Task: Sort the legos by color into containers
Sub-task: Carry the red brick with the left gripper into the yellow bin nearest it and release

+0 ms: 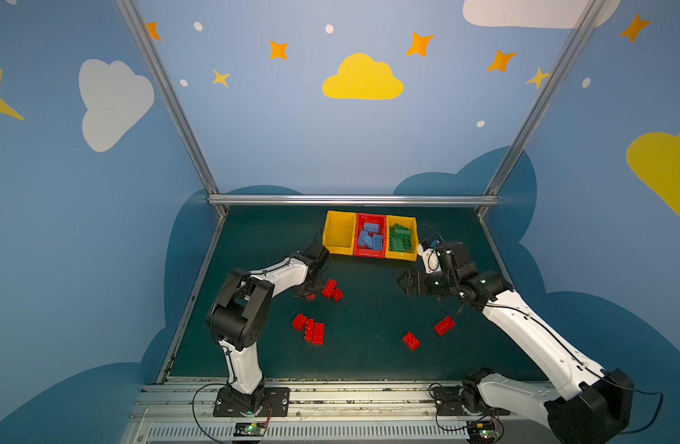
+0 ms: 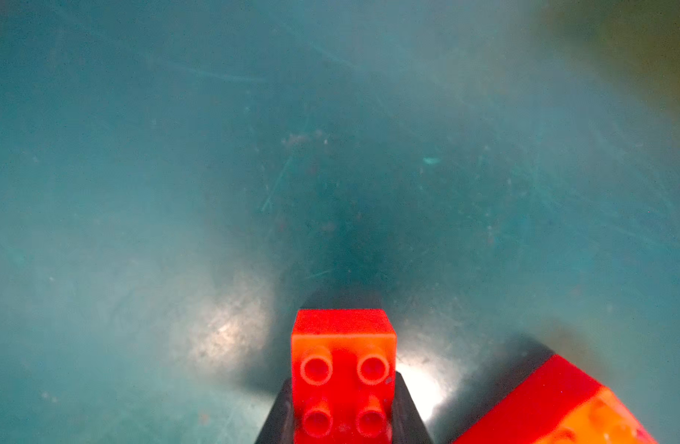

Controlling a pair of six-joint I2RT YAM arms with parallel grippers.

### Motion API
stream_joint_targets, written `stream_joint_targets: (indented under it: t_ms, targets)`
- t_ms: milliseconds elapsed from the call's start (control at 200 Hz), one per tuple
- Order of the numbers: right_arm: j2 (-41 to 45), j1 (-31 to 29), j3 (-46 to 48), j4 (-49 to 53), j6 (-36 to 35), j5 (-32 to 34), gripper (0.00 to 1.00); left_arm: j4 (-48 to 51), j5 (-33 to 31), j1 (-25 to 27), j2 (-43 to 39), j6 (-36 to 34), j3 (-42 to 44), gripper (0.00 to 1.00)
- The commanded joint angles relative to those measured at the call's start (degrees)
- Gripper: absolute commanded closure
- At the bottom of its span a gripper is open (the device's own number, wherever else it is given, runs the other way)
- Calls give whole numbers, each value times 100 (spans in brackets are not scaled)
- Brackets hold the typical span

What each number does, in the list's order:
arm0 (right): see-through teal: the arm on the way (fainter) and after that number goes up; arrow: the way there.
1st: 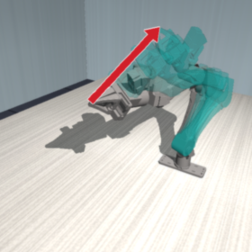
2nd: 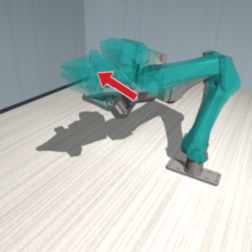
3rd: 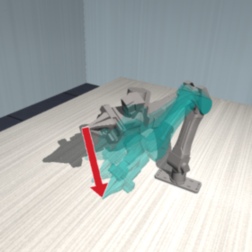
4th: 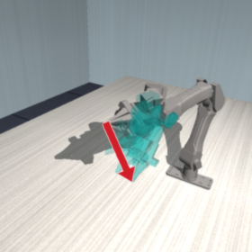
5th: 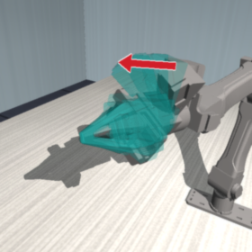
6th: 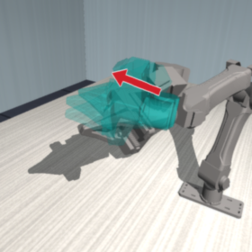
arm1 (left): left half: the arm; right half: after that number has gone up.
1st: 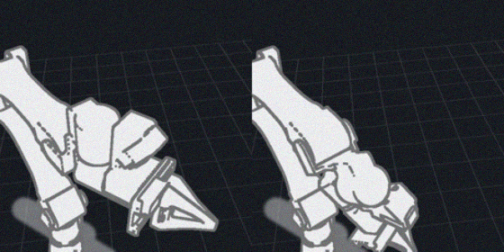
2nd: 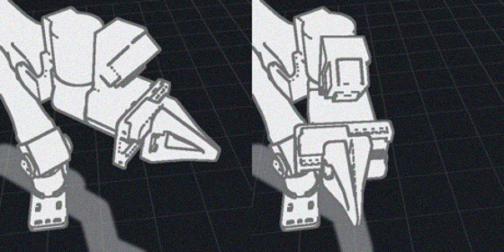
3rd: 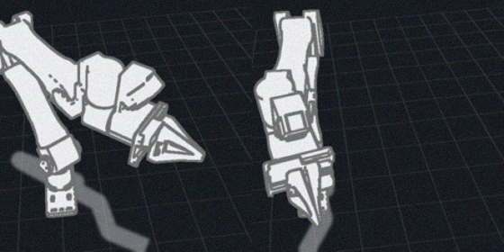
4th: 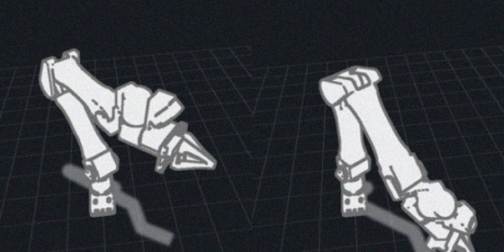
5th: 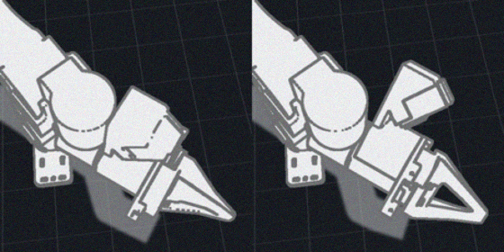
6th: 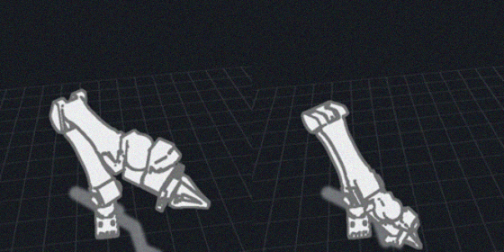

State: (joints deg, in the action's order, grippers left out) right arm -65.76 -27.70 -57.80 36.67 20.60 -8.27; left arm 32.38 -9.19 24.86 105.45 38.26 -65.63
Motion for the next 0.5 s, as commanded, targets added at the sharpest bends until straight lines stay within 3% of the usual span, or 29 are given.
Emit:
stream_joint_targets:
  t_ms: [0, 190, 496]
  targets:
    - [-58, 45, -41, -113, 24, -123, 9, 546, -167, -3, 47, -98, -340, 82]
    - [-178, 102, -23, -194, 60, -197, 9, 1137, -181, -5, 449, -467, -1857, 86]
    - [-453, 275, 13, -378, 216, -425, 9, 2449, -241, -3, 2656, -1150, -6251, 85]
